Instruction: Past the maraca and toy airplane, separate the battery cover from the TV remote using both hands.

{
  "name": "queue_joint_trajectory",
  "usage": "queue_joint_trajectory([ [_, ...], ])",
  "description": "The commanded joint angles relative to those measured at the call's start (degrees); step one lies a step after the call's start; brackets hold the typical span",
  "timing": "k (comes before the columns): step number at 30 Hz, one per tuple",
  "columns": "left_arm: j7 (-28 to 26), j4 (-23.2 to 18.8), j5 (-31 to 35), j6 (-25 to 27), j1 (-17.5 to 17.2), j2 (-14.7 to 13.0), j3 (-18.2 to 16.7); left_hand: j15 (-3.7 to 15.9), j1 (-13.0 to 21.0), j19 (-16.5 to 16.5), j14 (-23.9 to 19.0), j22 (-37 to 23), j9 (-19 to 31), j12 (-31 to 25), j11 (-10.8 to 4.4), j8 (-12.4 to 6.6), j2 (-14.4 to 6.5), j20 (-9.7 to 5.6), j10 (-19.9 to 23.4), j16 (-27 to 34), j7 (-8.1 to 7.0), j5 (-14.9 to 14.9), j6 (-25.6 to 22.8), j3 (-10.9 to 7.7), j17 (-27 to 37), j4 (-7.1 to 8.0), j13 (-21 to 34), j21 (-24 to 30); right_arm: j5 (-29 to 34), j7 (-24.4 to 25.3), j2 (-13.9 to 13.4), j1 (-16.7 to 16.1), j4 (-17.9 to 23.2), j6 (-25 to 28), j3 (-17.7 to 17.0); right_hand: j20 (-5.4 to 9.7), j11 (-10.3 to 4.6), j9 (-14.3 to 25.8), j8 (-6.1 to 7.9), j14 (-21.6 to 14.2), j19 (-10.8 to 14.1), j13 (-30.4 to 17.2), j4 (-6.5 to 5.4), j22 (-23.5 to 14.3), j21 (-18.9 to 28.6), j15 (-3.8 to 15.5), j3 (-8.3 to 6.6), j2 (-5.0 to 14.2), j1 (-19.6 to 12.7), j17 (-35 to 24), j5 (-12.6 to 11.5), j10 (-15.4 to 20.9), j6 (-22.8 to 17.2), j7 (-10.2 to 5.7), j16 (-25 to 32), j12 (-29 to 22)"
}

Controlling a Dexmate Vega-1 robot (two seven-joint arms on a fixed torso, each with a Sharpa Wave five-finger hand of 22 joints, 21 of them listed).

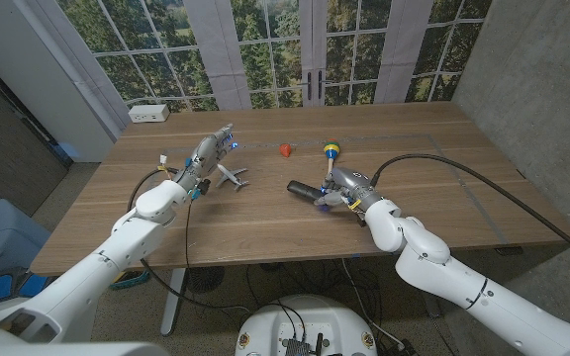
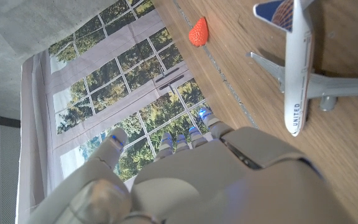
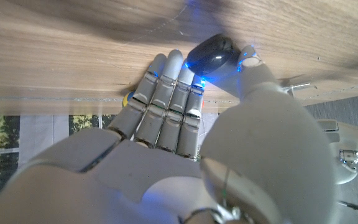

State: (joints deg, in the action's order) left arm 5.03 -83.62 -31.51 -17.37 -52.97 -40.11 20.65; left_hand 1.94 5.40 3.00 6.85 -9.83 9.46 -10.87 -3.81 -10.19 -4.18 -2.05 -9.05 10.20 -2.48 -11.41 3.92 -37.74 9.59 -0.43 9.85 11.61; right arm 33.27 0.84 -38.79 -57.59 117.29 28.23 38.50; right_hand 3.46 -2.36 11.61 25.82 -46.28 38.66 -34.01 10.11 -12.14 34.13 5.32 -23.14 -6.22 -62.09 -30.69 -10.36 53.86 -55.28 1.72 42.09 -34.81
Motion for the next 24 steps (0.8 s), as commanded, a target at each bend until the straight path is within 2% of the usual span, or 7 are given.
queue_joint_trajectory([
  [1,-5.71,-3.72,11.32,1.02,0.26,-3.73,1.41,3.24,2.36,-0.38,-0.3,-0.12,0.36,0.07,-0.61,-0.31,0.31,-2.9,-0.3,-0.09,-0.41,0.69,0.92,-0.57,0.09,-2.97,0.26,-0.51,-10.13,0.66,-1.2,1.7,1.42,1.84,-1.62,-0.09,-6.35,0.23,-0.18,-0.48,0.1,-0.12,-0.07,-0.25,0.48,8.25,0.1,11.19,-12.26,-0.48,0.14,6.94,-3.75,-3.14,-0.11,0.04],
  [7,-6.38,-5.77,15.88,3.75,1.06,-5.96,2.46,3.25,5.03,0.06,-0.31,-0.2,0.47,0.1,-1.26,-0.26,1.02,-2.34,-0.69,-0.01,-0.82,1.14,2.49,-1.01,0.15,-6.91,0.32,-0.35,-12.33,-1.35,-2.5,4.1,3.33,6.42,-0.62,-0.36,-6.07,0.28,-0.31,-0.23,-0.26,-0.56,-0.16,-0.3,0.94,8.19,0.24,11.23,-12.46,-1.04,0.3,6.69,-3.58,-2.85,-0.49,0.13],
  [9,-7.37,-6.62,18.0,4.57,1.17,-6.6,2.76,3.3,5.48,0.05,-0.2,-0.23,0.49,0.2,-1.43,-0.23,1.25,-2.39,-1.04,-0.04,-0.86,1.2,2.94,-1.0,0.16,-7.57,0.34,-0.36,-13.45,-1.66,-2.64,4.61,3.93,7.74,-0.54,-0.37,-6.04,0.3,-0.32,-0.19,-0.29,-0.62,-0.19,-0.31,1.06,8.19,0.24,11.29,-12.53,-1.18,0.32,6.73,-3.58,-2.84,-0.55,0.13],
  [15,-10.18,-8.76,23.16,6.3,1.19,-7.81,3.19,2.61,6.6,0.84,-0.3,-0.27,0.56,0.15,-1.56,-0.42,1.9,-2.03,-1.18,0.03,-1.0,1.28,3.5,-0.95,0.19,-9.01,0.39,-0.09,-16.36,-1.07,-3.11,5.79,5.14,10.33,-0.22,-0.38,-5.88,0.34,-0.32,-0.1,-0.62,-0.92,-0.27,-0.34,1.41,8.18,0.34,11.42,-12.67,-1.68,0.33,6.7,-3.71,-2.63,-0.76,0.16],
  [17,-11.96,-9.99,26.84,6.99,1.25,-8.57,3.59,2.21,7.11,1.35,-0.47,-0.29,0.59,0.1,-1.59,-0.53,2.14,-1.7,-1.15,0.1,-1.12,1.3,3.6,-0.96,0.21,-9.47,0.41,0.08,-17.43,-0.72,-3.16,6.14,5.64,11.34,-0.4,-0.37,-5.89,0.35,-0.36,-0.11,-0.77,-0.95,-0.28,-0.34,1.48,8.18,0.37,11.44,-12.7,-1.82,0.33,6.76,-3.62,-2.53,-0.81,0.17],
  [20,-13.48,-11.24,30.7,7.67,1.35,-9.29,4.06,1.57,8.04,1.89,-0.78,-0.31,0.63,0.02,-1.67,-0.77,2.8,-1.32,-1.13,0.18,-2.62,1.35,3.58,-0.91,0.22,-10.1,0.45,0.18,-19.58,-0.45,-3.23,6.62,6.03,12.34,-0.79,-0.31,-5.86,0.37,-0.36,-0.05,-1.03,-1.0,-0.26,-0.35,1.63,8.2,0.43,11.43,-12.79,-2.08,0.34,6.8,-3.69,-2.47,-0.94,0.23],
  [24,-14.39,-12.68,35.03,8.14,1.58,-10.23,4.72,1.15,8.59,2.28,-1.19,-0.32,0.65,-0.03,-1.66,-0.91,3.32,-0.79,-1.12,0.29,-3.37,1.37,3.5,-0.84,0.24,-10.33,0.47,0.26,-22.7,-0.08,-3.3,7.26,6.52,13.65,-1.44,-0.33,-5.73,0.39,-0.43,0.01,-1.11,-0.97,-0.13,-0.34,1.95,8.25,0.41,11.42,-13.13,-2.41,0.31,6.9,-3.6,-2.37,-1.16,0.34],
])
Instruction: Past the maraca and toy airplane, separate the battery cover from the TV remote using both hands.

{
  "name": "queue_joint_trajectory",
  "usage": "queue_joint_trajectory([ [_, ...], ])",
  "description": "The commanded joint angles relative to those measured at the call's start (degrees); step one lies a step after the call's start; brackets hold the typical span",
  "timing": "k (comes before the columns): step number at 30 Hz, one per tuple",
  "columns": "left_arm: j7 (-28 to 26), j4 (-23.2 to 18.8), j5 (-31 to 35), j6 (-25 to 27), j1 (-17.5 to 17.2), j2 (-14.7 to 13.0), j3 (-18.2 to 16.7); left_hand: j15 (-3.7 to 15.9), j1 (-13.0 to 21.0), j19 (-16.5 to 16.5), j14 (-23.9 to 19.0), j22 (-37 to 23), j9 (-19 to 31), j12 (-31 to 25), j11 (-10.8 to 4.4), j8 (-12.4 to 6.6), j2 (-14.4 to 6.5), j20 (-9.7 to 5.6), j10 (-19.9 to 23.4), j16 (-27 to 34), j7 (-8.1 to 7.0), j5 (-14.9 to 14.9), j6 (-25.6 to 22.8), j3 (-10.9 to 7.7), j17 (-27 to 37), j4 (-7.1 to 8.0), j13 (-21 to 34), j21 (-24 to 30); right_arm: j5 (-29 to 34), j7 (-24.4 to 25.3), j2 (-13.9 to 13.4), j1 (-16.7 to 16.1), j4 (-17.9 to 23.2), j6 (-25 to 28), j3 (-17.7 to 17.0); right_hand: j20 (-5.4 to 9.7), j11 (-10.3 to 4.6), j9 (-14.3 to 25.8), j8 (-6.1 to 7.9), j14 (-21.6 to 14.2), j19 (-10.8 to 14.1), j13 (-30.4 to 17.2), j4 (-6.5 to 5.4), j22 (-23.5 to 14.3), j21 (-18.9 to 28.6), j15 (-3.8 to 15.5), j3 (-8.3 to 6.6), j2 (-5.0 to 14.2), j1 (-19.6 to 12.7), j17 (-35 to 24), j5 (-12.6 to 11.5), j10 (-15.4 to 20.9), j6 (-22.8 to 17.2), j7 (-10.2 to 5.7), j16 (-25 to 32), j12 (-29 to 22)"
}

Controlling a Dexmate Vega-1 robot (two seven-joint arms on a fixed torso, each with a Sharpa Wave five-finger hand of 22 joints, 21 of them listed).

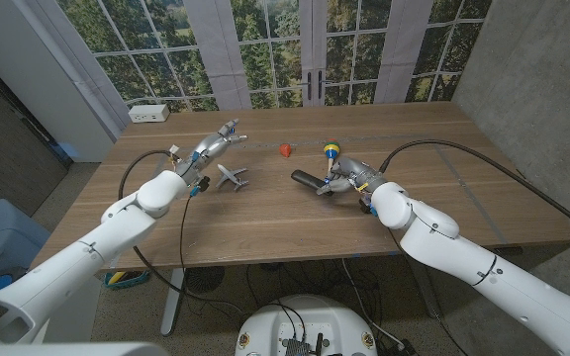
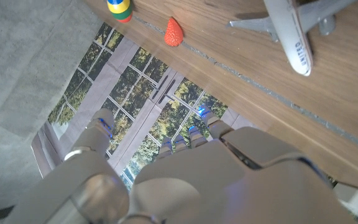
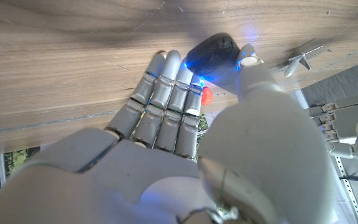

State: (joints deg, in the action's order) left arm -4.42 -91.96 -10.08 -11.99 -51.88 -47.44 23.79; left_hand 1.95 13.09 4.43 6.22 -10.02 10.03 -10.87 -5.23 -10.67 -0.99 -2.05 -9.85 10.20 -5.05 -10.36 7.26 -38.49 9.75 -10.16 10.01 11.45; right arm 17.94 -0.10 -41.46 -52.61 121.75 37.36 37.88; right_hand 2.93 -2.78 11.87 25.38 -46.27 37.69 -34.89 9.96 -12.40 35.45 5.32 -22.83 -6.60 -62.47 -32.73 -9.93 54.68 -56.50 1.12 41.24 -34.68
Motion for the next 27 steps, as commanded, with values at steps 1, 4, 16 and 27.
queue_joint_trajectory([
  [1,-4.97,-4.65,14.5,2.7,0.54,-3.15,1.73,0.88,1.2,1.19,-0.69,-0.14,0.09,-0.05,-0.31,-0.46,0.46,-0.53,-0.32,0.31,-1.28,0.31,0.22,-0.04,0.09,-0.68,0.31,0.52,-8.17,0.95,-0.64,2.44,2.21,4.84,-1.0,0.23,-5.23,0.14,0.01,-0.01,-0.19,-0.11,0.03,-0.08,0.69,8.25,0.1,11.79,-12.82,-0.47,-0.13,6.04,-2.4,-1.77,-0.34,0.25],
  [4,-5.38,-5.87,17.93,2.99,0.66,-4.0,2.21,0.75,1.67,1.51,-0.81,-0.15,0.11,-0.06,-0.39,-0.53,1.05,0.11,-0.36,0.3,-1.84,0.3,0.24,0.08,0.11,-0.76,0.33,0.56,-10.33,1.17,-0.8,3.14,2.71,6.0,-1.25,0.28,-5.17,0.15,-0.03,-0.01,-0.43,-0.15,0.05,-0.07,0.78,8.24,0.11,11.8,-12.95,-0.65,-0.15,6.04,-2.35,-1.75,-0.43,0.3],
  [16,-6.21,-7.61,27.86,2.03,1.85,-5.39,3.52,0.75,2.84,2.2,-1.07,-0.18,0.14,-0.13,-0.63,-0.61,2.56,0.82,-0.32,0.28,-3.21,0.14,0.49,0.45,0.14,-0.8,0.35,0.62,-22.05,2.37,-1.23,4.42,3.18,7.71,-4.73,0.24,-4.7,0.21,-0.05,-0.14,-0.77,-0.34,-0.05,-0.05,1.53,8.17,0.22,11.92,-13.27,-1.5,-0.27,6.23,-2.57,-1.33,-0.85,0.44],
  [27,-6.59,-7.87,34.45,0.59,3.04,-5.57,4.68,1.14,5.62,3.77,-1.95,-0.22,0.18,-0.36,-2.61,-1.08,5.74,0.51,0.48,0.35,-5.5,-0.36,0.1,1.37,0.17,-0.72,0.37,0.76,-30.95,4.26,-2.03,6.14,2.89,8.77,-6.52,0.09,-4.22,0.27,-0.22,-0.17,-1.0,-0.59,-0.06,-0.01,2.35,8.19,0.32,11.93,-13.48,-2.24,-0.43,6.23,-2.39,-0.91,-1.45,0.61],
])
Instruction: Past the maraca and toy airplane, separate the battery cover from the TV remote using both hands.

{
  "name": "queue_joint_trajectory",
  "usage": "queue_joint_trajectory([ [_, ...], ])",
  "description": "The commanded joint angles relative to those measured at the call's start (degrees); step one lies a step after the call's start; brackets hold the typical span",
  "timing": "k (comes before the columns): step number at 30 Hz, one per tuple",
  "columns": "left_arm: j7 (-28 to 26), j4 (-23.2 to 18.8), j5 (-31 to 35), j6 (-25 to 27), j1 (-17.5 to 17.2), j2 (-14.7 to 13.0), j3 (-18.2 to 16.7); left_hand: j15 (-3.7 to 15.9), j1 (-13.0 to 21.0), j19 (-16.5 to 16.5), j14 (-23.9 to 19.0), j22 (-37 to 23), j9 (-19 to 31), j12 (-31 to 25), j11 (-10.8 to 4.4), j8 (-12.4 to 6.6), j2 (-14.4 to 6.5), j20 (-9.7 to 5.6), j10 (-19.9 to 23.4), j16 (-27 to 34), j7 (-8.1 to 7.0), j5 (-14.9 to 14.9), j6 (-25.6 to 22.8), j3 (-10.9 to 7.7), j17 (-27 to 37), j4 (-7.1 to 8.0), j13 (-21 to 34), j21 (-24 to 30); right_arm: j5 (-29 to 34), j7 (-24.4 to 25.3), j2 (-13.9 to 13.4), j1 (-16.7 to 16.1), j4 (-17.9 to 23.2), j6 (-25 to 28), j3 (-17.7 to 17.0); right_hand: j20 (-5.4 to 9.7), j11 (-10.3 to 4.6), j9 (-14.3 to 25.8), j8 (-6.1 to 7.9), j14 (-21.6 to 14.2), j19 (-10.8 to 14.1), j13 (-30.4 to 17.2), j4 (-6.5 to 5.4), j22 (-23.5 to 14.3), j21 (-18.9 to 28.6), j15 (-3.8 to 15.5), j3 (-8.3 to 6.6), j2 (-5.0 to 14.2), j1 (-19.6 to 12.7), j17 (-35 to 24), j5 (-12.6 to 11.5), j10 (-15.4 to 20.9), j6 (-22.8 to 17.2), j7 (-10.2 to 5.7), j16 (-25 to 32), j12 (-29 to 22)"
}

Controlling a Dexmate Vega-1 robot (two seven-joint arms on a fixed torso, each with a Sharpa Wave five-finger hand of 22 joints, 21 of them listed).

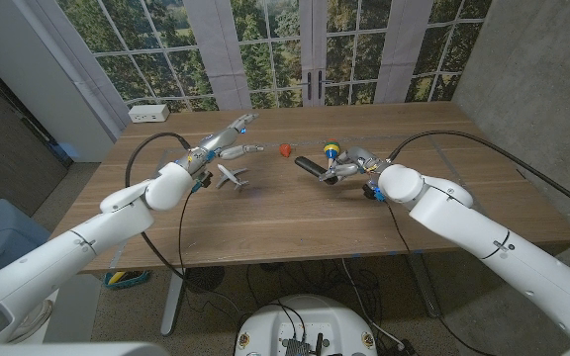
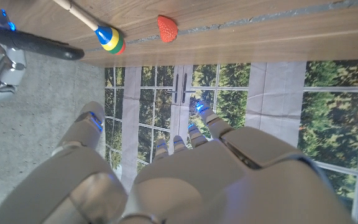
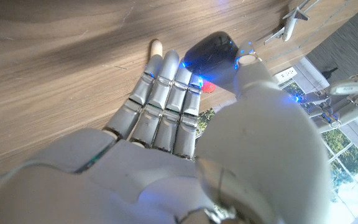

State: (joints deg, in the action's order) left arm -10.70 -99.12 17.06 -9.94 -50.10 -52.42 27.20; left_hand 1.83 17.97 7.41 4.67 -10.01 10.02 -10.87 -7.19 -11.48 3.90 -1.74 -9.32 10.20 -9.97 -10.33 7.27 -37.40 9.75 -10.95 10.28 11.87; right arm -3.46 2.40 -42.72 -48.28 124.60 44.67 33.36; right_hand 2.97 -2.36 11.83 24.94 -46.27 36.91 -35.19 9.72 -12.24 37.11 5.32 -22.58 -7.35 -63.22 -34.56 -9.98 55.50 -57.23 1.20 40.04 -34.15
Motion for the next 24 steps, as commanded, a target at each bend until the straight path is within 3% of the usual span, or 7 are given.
queue_joint_trajectory([
  [1,-0.11,-0.76,7.65,-1.61,1.39,-0.58,1.4,1.26,0.92,0.82,-0.44,-0.23,0.2,-0.36,-0.79,-0.26,1.03,0.2,-0.02,0.35,-0.61,-0.43,0.13,0.34,0.18,0.07,0.1,0.31,-10.17,2.03,-0.8,2.0,0.07,1.68,-2.02,0.07,-4.61,0.32,0.22,-0.18,-0.22,-0.29,0.13,-0.17,0.76,8.11,0.08,12.73,-12.69,-0.44,-0.4,5.43,-1.68,-0.99,-0.32,0.09],
  [11,-0.21,-0.71,11.53,-3.42,2.36,-0.03,2.39,1.53,3.34,1.79,-1.6,-0.27,0.22,-0.53,-1.73,-0.7,2.82,0.17,0.91,0.53,-1.48,-0.89,-0.62,0.95,0.18,0.19,0.1,0.37,-16.11,4.06,-1.03,3.58,0.29,3.5,-2.24,-0.08,-4.51,0.36,0.33,-0.47,-0.35,-0.43,-0.07,-0.11,1.54,7.96,0.25,12.72,-12.44,-1.06,-0.53,5.62,-2.19,-0.62,-0.8,0.23],
  [14,-0.82,-0.49,13.0,-4.09,2.69,0.31,2.79,1.73,5.7,2.84,-2.9,-0.31,0.33,-0.65,-2.14,-1.75,3.4,0.26,1.9,0.69,-1.44,-1.09,-3.12,1.14,0.18,0.27,0.09,0.51,-18.19,4.14,-1.19,3.67,0.16,2.97,-2.71,-0.08,-4.51,0.38,0.33,-0.55,-0.39,-0.4,-0.03,-0.08,1.82,8.01,0.24,12.72,-12.49,-1.24,-0.59,5.71,-2.25,-0.64,-1.03,0.31],
  [24,-3.73,0.07,18.68,-6.13,3.94,1.34,4.05,2.33,11.01,4.54,-5.65,-0.43,0.63,-1.3,-2.18,-3.29,3.02,0.57,5.53,0.86,-2.17,-0.75,-6.91,0.94,0.2,0.35,0.17,0.67,-21.14,4.73,-2.58,5.02,0.5,1.5,-1.58,-0.06,-4.46,0.41,0.21,-0.73,-0.39,-0.43,-0.05,-0.01,2.62,7.98,0.27,12.75,-12.47,-1.79,-0.71,5.77,-2.18,-0.49,-1.57,0.55],
])
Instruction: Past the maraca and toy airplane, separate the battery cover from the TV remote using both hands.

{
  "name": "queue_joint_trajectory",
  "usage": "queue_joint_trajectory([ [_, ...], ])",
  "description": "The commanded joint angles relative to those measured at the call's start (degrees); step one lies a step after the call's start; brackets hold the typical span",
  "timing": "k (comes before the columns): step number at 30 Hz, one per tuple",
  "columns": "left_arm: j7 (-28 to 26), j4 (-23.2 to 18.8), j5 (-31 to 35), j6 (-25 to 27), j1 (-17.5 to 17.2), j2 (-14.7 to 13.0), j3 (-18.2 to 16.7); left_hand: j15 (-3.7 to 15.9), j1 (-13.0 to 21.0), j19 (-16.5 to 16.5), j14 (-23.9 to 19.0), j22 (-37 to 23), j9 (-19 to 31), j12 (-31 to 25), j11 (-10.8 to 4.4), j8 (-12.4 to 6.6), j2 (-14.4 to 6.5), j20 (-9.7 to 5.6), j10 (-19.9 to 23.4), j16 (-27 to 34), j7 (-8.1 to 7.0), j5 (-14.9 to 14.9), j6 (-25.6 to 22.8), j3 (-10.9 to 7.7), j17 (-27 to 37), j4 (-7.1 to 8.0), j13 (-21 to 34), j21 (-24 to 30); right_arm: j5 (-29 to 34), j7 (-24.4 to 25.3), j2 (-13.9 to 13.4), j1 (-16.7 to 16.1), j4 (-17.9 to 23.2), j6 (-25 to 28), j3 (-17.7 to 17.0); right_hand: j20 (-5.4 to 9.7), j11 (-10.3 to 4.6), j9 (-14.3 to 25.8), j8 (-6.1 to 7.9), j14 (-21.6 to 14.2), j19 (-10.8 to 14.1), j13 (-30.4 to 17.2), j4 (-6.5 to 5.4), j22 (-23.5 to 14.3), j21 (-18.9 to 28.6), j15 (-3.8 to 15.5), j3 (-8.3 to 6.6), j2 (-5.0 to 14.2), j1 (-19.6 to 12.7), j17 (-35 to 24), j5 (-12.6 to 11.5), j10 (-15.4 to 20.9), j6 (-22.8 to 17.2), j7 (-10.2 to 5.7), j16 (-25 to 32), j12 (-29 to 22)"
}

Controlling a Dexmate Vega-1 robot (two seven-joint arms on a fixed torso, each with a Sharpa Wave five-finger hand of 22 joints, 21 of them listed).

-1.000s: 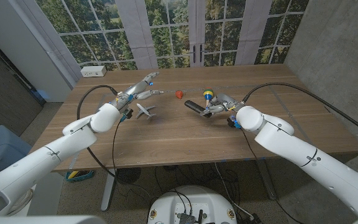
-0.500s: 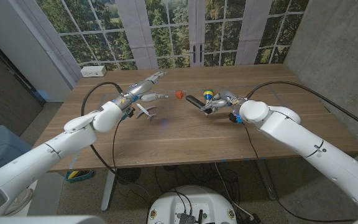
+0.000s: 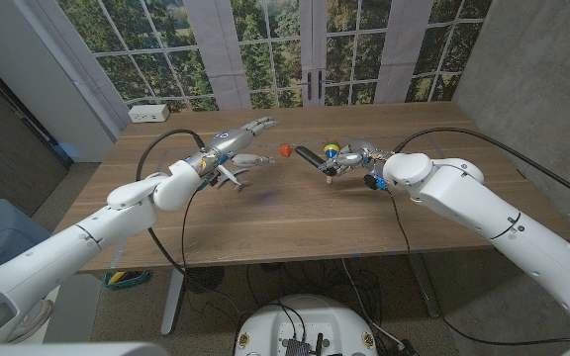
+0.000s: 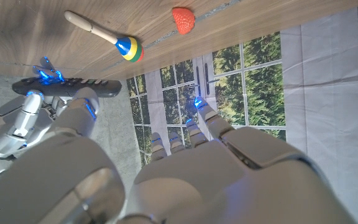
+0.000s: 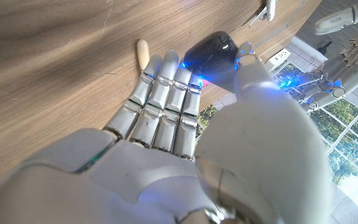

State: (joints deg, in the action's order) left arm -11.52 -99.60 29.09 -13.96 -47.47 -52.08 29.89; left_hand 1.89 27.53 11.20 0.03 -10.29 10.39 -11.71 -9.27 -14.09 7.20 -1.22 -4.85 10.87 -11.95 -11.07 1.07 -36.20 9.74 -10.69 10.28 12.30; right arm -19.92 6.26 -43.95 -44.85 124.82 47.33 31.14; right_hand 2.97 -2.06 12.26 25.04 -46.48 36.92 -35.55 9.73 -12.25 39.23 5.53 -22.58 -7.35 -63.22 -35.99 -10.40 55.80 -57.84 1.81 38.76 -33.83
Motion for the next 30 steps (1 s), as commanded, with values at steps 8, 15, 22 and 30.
queue_joint_trajectory([
  [8,-6.13,0.78,11.36,-3.65,2.42,1.38,2.14,2.59,4.8,1.9,-2.82,-0.2,0.47,-0.75,-0.84,-1.35,-0.93,0.23,3.28,0.3,-0.31,0.54,-2.33,-0.66,0.23,0.03,0.25,0.41,-5.99,0.12,-2.39,2.73,-0.08,-2.49,1.83,-0.01,-4.64,0.01,0.05,-0.72,-0.6,-0.28,-0.05,0.06,1.1,7.74,0.31,12.76,-12.45,-0.81,-0.36,5.48,-1.61,-1.01,-0.7,0.32],
  [15,-7.15,0.16,13.41,-4.22,3.02,1.46,2.25,3.51,8.28,2.8,-4.32,-0.26,0.69,-1.29,-1.31,-2.51,-1.13,0.09,6.59,0.22,-0.28,0.89,-5.01,-0.63,0.24,0.04,0.37,0.44,-4.7,0.33,-3.21,3.64,0.07,-3.3,3.64,0.07,-4.63,0.04,-0.1,-0.72,-0.98,-0.39,-0.01,0.12,1.61,7.75,0.34,12.76,-12.5,-1.28,-0.42,5.56,-1.44,-0.98,-1.15,0.46],
  [22,-7.42,-2.36,17.71,-2.53,3.13,0.92,2.35,4.9,11.14,3.03,-6.21,-0.31,0.86,-1.61,-1.59,-4.03,-0.39,-0.11,9.77,0.34,-0.15,1.2,-8.37,0.21,0.27,0.04,0.53,0.22,-4.73,-0.32,-3.64,3.45,-0.31,-5.57,3.76,0.11,-4.59,0.05,-0.1,-0.77,-1.21,-0.48,0.0,0.17,2.07,7.74,0.4,12.71,-12.49,-1.67,-0.44,5.65,-1.62,-1.03,-1.49,0.55],
  [30,-9.85,-5.47,22.67,0.02,1.76,0.0,1.94,6.6,14.04,2.65,-10.91,-0.42,0.98,-2.04,-1.43,-5.95,0.4,1.08,13.83,1.21,-0.25,1.19,-12.57,1.86,0.45,0.31,0.82,-0.09,-5.85,-1.36,-3.93,2.93,-0.99,-7.67,3.07,0.23,-4.61,0.06,-0.11,-0.9,-1.41,-0.61,0.01,0.22,2.48,7.76,0.42,12.7,-12.52,-2.03,-0.47,5.66,-1.75,-1.04,-1.77,0.65],
])
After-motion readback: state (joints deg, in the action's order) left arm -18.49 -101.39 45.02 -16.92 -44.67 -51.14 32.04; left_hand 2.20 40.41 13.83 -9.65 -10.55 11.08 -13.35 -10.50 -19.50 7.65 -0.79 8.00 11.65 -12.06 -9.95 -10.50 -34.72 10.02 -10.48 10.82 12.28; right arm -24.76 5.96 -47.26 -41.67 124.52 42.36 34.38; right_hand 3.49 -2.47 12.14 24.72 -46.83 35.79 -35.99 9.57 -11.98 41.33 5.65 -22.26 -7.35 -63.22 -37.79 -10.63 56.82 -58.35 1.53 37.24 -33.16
